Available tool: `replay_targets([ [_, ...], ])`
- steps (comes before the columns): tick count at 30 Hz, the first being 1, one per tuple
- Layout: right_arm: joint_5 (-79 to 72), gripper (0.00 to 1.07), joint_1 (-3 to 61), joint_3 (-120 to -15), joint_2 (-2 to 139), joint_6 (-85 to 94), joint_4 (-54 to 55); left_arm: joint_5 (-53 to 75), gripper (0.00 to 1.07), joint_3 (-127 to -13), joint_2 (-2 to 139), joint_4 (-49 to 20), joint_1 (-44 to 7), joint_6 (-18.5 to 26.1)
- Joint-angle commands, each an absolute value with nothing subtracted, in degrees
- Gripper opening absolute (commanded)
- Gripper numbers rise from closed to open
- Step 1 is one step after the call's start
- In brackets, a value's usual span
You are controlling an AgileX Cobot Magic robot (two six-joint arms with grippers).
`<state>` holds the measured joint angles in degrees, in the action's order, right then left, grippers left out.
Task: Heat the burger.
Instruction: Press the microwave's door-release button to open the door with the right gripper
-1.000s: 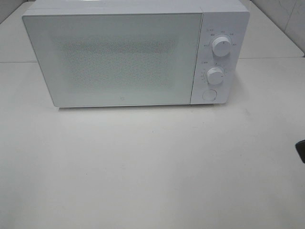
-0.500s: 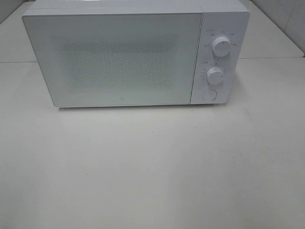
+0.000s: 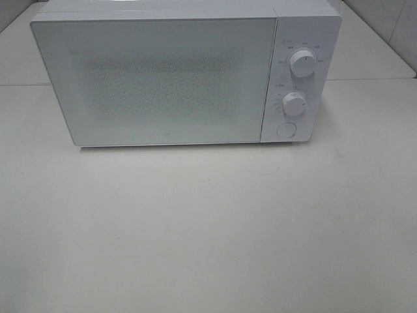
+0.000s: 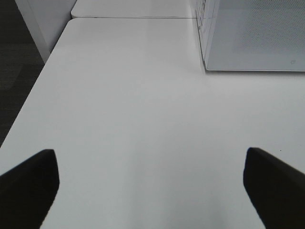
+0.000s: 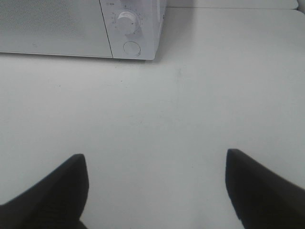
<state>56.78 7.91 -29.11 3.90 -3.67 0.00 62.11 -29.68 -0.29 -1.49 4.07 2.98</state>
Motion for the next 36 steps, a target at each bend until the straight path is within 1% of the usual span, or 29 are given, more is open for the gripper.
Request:
replay_targets([
  [1, 54.95, 0.76, 6.88, -28.07, 1.78, -4.01, 0.0, 61.36, 0.98, -29.68, -1.09, -1.72, 4.35, 3.15],
  [3, 54.95, 0.76, 5.33, -28.07, -1.38, -3.9, 0.0, 61.36, 0.98, -29.68, -1.09, -1.72, 4.35, 3.15],
  [6, 54.95, 0.76, 4.18, -28.07, -1.83, -3.78, 0.0, 61.36, 0.98, -29.68, -1.09, -1.72, 4.35, 3.15],
  [36, 53.69, 0.76, 4.18, -29.05, -1.6, -3.5, 0.0, 61.36, 0.98, -29.68, -1.09, -1.72, 4.35, 3.21],
])
